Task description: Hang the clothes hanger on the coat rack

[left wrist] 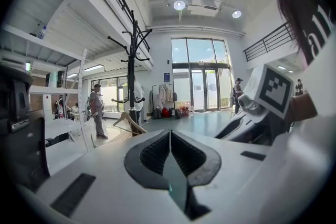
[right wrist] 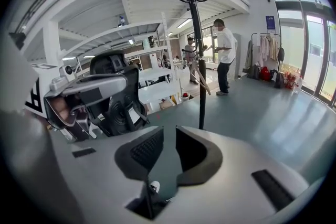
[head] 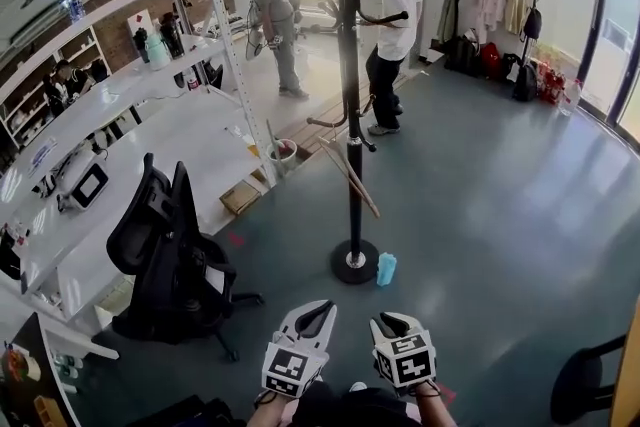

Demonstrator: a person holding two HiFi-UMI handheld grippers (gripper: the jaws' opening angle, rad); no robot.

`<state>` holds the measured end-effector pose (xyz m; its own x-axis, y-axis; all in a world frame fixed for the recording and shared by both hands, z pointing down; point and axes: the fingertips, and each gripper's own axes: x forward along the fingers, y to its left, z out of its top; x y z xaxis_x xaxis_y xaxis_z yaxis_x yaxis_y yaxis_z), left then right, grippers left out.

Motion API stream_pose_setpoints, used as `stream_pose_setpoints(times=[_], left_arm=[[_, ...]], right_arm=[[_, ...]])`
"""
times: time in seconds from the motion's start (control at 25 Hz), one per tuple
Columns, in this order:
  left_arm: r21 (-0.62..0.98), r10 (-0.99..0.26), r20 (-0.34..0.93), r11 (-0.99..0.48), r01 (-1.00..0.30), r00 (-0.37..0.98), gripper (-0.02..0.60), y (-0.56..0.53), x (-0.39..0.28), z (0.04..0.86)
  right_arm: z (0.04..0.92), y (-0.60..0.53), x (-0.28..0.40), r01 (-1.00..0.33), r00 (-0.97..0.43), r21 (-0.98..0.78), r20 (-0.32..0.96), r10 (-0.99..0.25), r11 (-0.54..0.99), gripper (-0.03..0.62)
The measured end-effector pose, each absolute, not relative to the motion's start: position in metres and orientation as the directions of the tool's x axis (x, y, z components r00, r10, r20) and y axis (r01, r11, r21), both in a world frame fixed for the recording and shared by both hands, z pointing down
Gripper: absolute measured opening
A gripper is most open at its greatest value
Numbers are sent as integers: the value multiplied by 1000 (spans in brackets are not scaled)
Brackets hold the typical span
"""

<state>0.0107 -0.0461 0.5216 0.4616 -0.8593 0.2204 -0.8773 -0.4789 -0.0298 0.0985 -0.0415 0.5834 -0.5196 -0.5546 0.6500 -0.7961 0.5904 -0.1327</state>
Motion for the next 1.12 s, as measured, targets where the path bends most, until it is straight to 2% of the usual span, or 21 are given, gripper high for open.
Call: stream_pose_setpoints(times=[0.4,1.12], left_arm=[[-54,-846,234,-503,-862,479,9,-49,-7,515],[-44,-839,232,-515,-856,493,9,-40,-56,517]], right_arm=[[574,-50,83,-812,-496,-112,647,-579,572,57],[577,-42,32,-819,-486,-104,648,-586,564,57]])
